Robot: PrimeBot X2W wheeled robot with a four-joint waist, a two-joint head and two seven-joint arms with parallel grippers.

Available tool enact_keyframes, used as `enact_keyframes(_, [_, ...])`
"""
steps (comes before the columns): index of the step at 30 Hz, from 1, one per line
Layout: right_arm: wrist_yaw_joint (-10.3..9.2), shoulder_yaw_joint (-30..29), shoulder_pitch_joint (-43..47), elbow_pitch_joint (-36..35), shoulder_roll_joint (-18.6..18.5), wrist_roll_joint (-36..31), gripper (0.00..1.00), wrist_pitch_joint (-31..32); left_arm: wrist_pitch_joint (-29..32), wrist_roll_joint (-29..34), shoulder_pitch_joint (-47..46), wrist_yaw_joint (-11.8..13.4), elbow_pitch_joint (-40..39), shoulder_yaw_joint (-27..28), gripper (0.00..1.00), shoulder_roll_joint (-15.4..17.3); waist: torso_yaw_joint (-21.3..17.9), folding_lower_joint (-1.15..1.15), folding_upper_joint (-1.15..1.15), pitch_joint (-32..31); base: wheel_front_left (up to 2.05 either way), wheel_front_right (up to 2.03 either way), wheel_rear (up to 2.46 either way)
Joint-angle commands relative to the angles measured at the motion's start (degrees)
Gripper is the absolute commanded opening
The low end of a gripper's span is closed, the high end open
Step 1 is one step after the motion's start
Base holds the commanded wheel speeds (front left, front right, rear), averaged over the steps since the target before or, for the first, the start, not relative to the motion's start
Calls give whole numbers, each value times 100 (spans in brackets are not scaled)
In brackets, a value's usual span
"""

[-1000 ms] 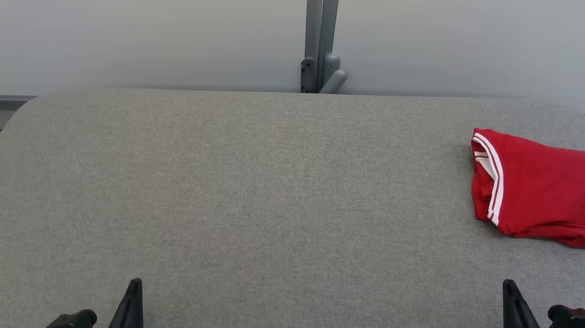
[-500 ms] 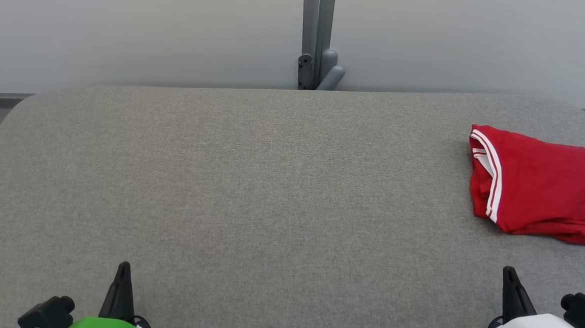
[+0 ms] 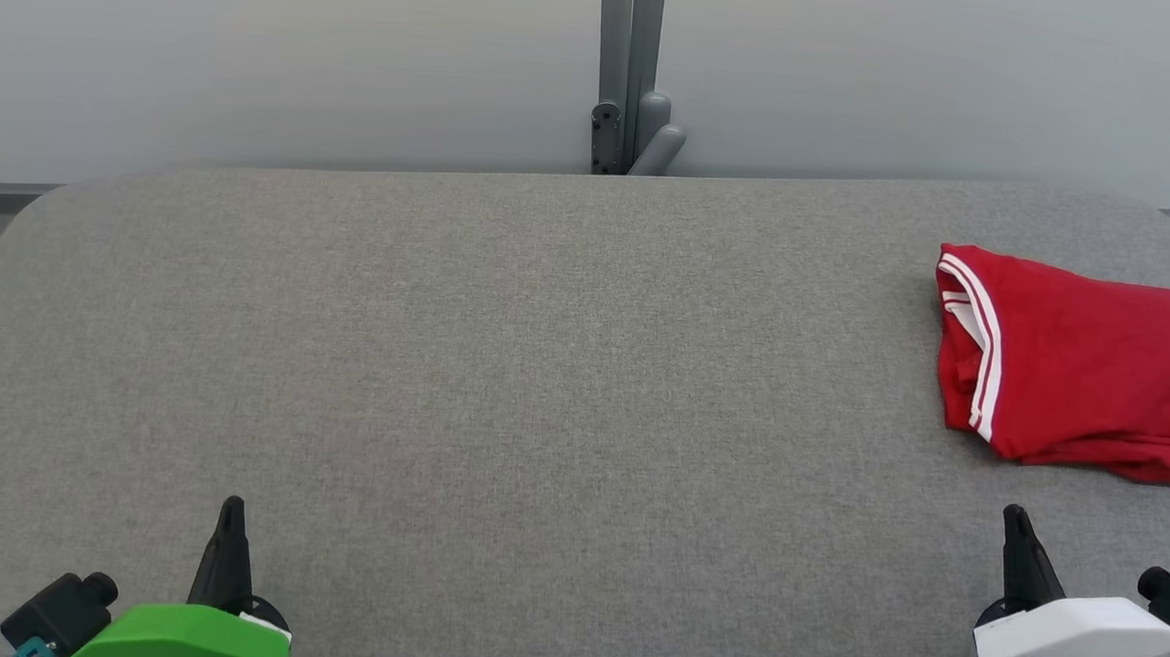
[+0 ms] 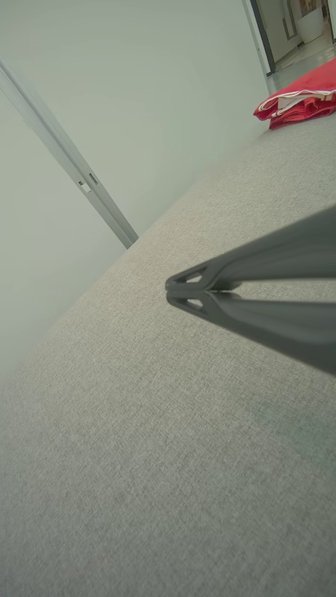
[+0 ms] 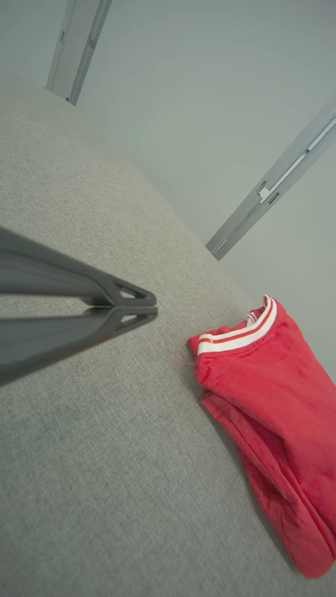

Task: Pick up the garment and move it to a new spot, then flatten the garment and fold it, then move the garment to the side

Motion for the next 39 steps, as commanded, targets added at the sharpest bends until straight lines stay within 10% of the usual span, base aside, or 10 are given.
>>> enact_keyframes(1, [-2, 9, -160, -44, -41, 283, 0, 58, 50, -251, -183, 34, -111, 51, 0, 19, -6, 0, 0, 8, 0, 0, 0])
enact_keyframes(39, [-3, 85, -678, 59, -89, 2915, 0, 651, 655, -2456, -626, 180, -299, 298, 0, 32, -98, 0, -1, 136, 0, 0, 0])
